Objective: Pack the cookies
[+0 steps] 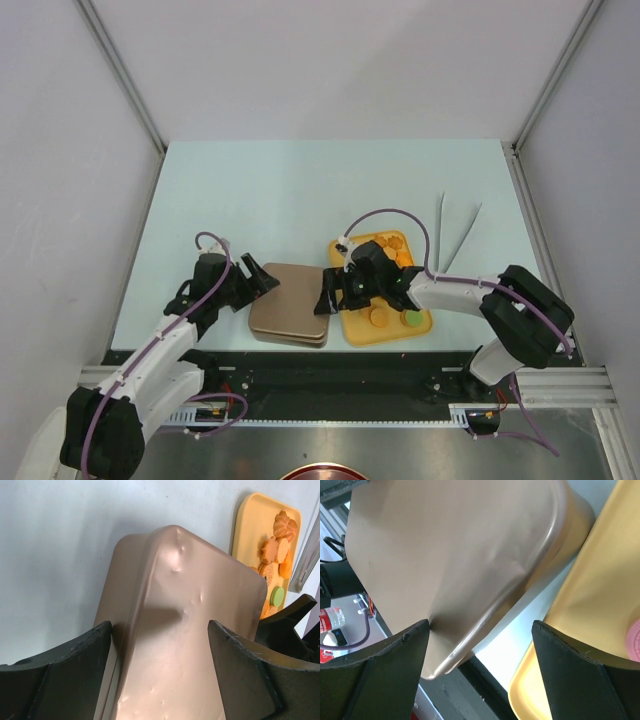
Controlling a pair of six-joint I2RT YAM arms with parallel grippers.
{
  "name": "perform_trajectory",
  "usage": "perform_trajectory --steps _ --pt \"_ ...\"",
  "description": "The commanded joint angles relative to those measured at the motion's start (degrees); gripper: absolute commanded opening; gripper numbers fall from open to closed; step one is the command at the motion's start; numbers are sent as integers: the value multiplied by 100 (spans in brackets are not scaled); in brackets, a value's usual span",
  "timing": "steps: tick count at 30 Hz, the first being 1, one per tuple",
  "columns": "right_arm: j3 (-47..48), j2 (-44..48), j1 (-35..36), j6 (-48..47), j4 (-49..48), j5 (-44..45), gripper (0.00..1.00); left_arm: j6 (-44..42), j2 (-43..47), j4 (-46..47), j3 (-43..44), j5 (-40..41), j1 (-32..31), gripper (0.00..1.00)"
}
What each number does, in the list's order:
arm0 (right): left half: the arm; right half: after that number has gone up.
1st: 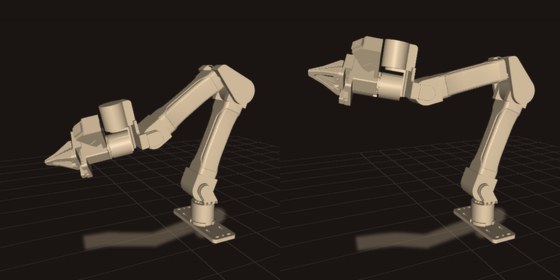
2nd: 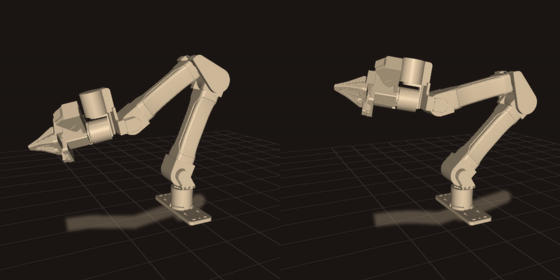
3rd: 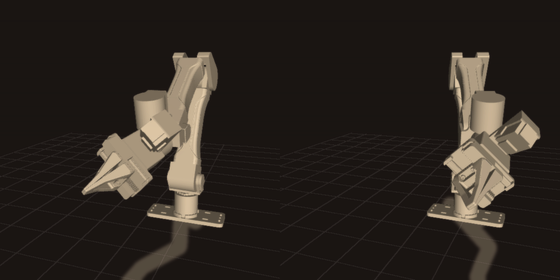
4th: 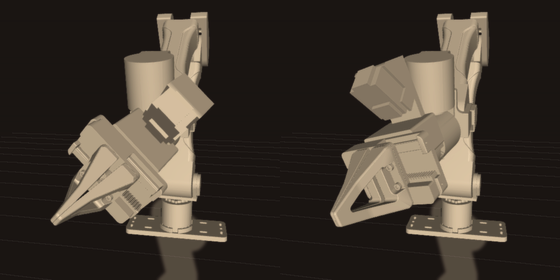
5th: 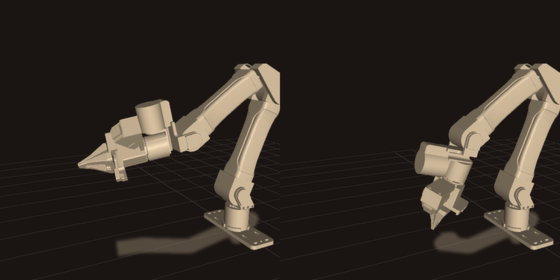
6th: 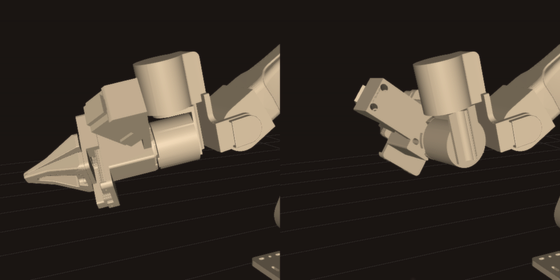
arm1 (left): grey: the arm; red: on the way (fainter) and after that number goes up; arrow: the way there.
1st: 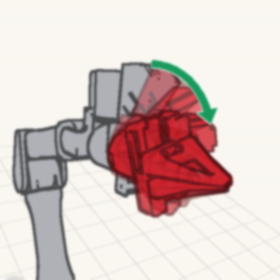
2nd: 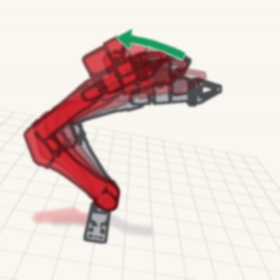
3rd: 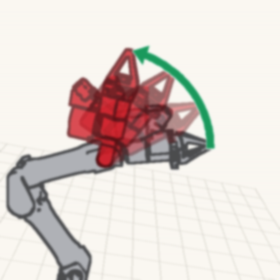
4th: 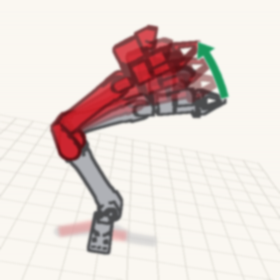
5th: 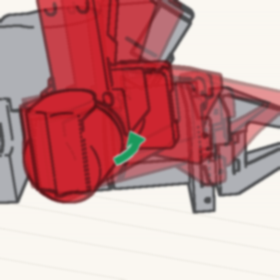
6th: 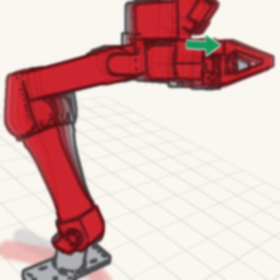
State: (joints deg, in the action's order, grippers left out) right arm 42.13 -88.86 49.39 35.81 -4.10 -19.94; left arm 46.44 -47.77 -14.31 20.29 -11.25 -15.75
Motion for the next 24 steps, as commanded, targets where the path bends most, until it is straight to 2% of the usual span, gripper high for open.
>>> perform_trajectory --steps 1,9,16,24 --pt "41 202 27 -145 375 131 89 50 -13 103 194 -159 -34 82" --pt "50 106 -87 48 42 -132 90 59 -4 182 133 -185 -34 83" --pt "50 -404 -350 444 -1232 -651 93 103 -40 305 1 -282 -34 82" --pt "541 -1018 -500 418 -1331 -783 94 155 48 349 -140 -282 -34 82"
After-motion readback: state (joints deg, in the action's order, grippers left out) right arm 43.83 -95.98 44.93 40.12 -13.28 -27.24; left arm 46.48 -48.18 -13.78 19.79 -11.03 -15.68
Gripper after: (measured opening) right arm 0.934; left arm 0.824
